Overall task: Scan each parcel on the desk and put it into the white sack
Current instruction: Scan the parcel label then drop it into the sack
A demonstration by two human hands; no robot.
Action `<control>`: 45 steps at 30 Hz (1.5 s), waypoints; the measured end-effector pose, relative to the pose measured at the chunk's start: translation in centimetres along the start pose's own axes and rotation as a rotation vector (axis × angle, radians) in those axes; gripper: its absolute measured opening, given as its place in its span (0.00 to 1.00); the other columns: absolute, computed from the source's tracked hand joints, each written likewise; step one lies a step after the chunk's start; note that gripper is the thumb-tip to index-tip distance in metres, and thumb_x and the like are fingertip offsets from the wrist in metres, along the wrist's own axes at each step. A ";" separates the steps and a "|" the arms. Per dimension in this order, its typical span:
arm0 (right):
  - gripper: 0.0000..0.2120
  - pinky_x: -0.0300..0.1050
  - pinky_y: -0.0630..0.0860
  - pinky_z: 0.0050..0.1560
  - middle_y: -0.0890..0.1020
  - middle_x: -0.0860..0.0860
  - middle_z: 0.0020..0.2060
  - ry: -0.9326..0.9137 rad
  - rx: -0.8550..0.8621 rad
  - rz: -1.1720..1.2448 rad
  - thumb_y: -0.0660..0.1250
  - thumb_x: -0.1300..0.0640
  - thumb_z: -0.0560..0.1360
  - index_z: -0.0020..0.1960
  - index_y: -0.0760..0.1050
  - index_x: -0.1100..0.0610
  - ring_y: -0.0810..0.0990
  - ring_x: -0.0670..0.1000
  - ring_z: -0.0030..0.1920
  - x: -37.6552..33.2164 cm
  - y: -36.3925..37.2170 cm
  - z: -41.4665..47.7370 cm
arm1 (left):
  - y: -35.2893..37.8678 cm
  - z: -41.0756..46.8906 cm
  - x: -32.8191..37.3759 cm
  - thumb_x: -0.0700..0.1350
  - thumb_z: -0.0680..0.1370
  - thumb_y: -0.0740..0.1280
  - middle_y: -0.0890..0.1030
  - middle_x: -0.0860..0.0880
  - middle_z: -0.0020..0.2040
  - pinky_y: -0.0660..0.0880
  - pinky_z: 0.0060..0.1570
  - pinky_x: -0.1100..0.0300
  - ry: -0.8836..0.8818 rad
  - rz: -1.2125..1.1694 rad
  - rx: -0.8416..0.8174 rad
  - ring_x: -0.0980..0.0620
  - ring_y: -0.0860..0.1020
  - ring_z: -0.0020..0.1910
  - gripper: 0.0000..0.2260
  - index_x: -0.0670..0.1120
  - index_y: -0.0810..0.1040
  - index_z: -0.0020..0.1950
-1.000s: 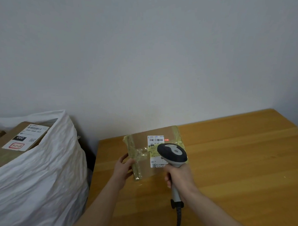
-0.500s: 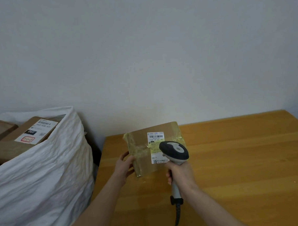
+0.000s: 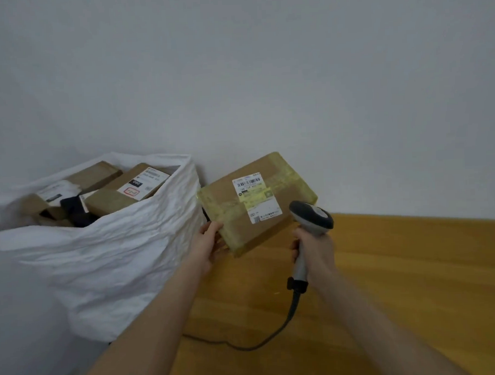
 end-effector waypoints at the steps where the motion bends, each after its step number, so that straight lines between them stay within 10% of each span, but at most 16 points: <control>1: 0.10 0.45 0.70 0.32 0.76 0.56 0.28 -0.013 -0.011 0.000 0.68 0.64 0.74 0.34 0.74 0.62 0.72 0.52 0.27 -0.7 0.7 0.3 | -0.5 -0.4 1.0 0.48 0.77 0.67 0.80 0.41 0.53 0.80 0.38 0.52 0.021 -0.009 0.014 0.45 0.80 0.47 0.18 0.46 0.70 0.66; 14: 0.16 0.46 0.76 0.38 0.80 0.55 0.37 -0.201 -0.210 0.056 0.74 0.56 0.72 0.55 0.77 0.63 0.77 0.52 0.32 -7.9 18.0 -0.3 | -19.2 -6.5 21.1 0.52 0.76 0.68 0.81 0.45 0.50 0.77 0.31 0.56 0.372 -0.018 0.352 0.47 0.81 0.46 0.20 0.47 0.71 0.65; 23: 0.24 0.46 0.78 0.35 0.79 0.59 0.54 -0.150 -0.122 -0.051 0.76 0.53 0.70 0.62 0.74 0.60 0.78 0.60 0.55 -3.8 28.4 0.4 | -33.4 -1.0 24.7 0.60 0.74 0.66 0.79 0.39 0.54 0.81 0.32 0.52 0.161 0.076 0.260 0.42 0.82 0.46 0.25 0.47 0.70 0.65; 33: 0.11 0.50 0.80 0.41 0.80 0.59 0.41 0.105 0.000 0.055 0.74 0.63 0.72 0.50 0.75 0.64 0.79 0.56 0.37 2.3 31.7 0.2 | -30.7 4.9 26.3 0.59 0.77 0.63 0.77 0.45 0.49 0.78 0.38 0.54 0.135 0.566 -0.014 0.46 0.78 0.45 0.23 0.53 0.66 0.70; 45: 0.10 0.52 0.78 0.51 0.77 0.55 0.37 -0.072 0.042 -0.023 0.71 0.68 0.70 0.41 0.72 0.57 0.76 0.53 0.38 -1.9 33.9 -0.3 | -25.3 5.3 34.3 0.64 0.76 0.61 0.76 0.45 0.54 0.79 0.52 0.49 0.211 1.068 -0.085 0.44 0.79 0.51 0.30 0.59 0.58 0.75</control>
Point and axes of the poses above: each hand's wrist, its own z-axis towards the middle knuckle, its own y-axis out of the palm, x = y × z, the point moved 7 cm from there along z, towards the middle knuckle
